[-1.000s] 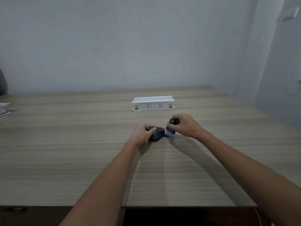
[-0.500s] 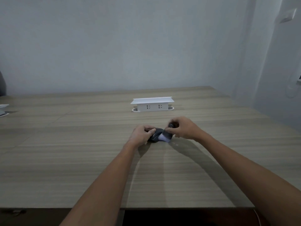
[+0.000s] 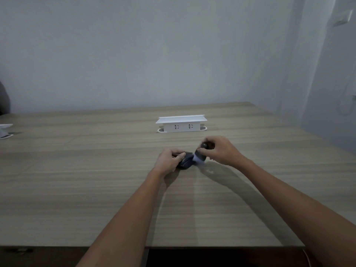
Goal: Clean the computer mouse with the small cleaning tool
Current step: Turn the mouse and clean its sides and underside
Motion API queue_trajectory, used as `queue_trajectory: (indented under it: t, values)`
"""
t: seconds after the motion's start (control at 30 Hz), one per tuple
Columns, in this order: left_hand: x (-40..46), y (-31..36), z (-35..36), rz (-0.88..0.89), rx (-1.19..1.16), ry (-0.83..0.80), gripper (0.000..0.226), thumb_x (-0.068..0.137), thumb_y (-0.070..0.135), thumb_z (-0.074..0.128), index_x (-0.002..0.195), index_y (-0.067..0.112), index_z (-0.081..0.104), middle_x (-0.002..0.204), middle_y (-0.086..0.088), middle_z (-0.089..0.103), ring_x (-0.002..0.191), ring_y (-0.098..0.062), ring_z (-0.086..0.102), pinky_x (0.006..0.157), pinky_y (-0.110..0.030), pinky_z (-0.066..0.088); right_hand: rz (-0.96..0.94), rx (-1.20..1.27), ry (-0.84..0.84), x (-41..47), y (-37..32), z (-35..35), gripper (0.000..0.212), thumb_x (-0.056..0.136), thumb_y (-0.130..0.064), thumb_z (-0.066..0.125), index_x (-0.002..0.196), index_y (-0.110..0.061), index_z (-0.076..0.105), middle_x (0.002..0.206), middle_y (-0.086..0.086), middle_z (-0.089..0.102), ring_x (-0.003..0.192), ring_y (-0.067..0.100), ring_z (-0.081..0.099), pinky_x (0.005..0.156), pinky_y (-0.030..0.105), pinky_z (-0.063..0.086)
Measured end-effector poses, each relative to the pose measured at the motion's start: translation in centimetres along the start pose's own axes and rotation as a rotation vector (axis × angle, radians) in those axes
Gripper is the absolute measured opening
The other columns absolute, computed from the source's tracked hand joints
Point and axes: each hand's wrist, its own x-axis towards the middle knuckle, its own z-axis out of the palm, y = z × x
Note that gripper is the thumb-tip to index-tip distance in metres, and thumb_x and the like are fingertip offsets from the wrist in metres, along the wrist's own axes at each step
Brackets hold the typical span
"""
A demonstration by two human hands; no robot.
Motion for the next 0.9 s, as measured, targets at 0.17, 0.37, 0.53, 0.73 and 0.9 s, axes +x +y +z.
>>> queue_trajectory:
  t: [0.17,0.37,0.53,0.73,0.9]
  values:
    - [0.0,0.0,0.1,0.007,-0.013,-0.003,0.026,0.094,0.027,0.063,0.117,0.019,0.075,0.101,-0.002,0.076,0.077,-0.008,0.061,0.051,-0.010,0.040,0.041,0.003,-0.130,0.0,-0.1,0.4,0.006,0.085,-0.014,0.073,0.086,-0.008,0.076,0.074,0.003,0.071,0.058,0.006,0.062,0.056,0.020,0.050]
    - [0.0,-0.2,0.0,-0.009,-0.024,-0.012,0.026,0.094,0.029,0.063,0.116,0.022,0.075,0.100,0.001,0.077,0.085,-0.014,0.066,0.062,-0.020,0.045,0.030,0.136,-0.153,-0.3,-0.6,-0.4,0.011,0.087,-0.015,0.074,0.091,-0.005,0.076,0.074,0.003,0.071,0.058,0.009,0.061,0.057,0.023,0.052]
    - [-0.2,0.0,0.1,-0.010,-0.003,-0.004,0.026,0.094,0.031,0.062,0.116,0.024,0.075,0.103,0.001,0.077,0.091,-0.015,0.067,0.073,-0.024,0.047,0.016,-0.176,0.072,0.0,0.7,0.1,0.004,0.083,-0.014,0.073,0.082,-0.011,0.075,0.080,0.002,0.073,0.069,0.009,0.060,0.067,0.025,0.046]
    - [-0.2,0.0,-0.2,-0.005,-0.010,-0.027,0.026,0.094,0.028,0.062,0.116,0.022,0.075,0.104,0.003,0.076,0.094,-0.014,0.067,0.082,-0.025,0.051,0.067,0.253,-0.154,-0.7,-0.1,-0.2,0.010,0.087,-0.016,0.075,0.091,-0.006,0.074,0.070,0.003,0.069,0.054,0.011,0.060,0.055,0.024,0.052]
    - [-0.3,-0.1,0.1,-0.014,-0.022,0.000,0.025,0.094,0.030,0.062,0.115,0.025,0.075,0.099,0.002,0.077,0.080,-0.011,0.063,0.058,-0.017,0.042,0.005,-0.111,0.050,0.1,0.5,-0.2,0.005,0.082,-0.015,0.074,0.085,-0.013,0.078,0.078,-0.002,0.073,0.069,0.007,0.061,0.068,0.024,0.046]
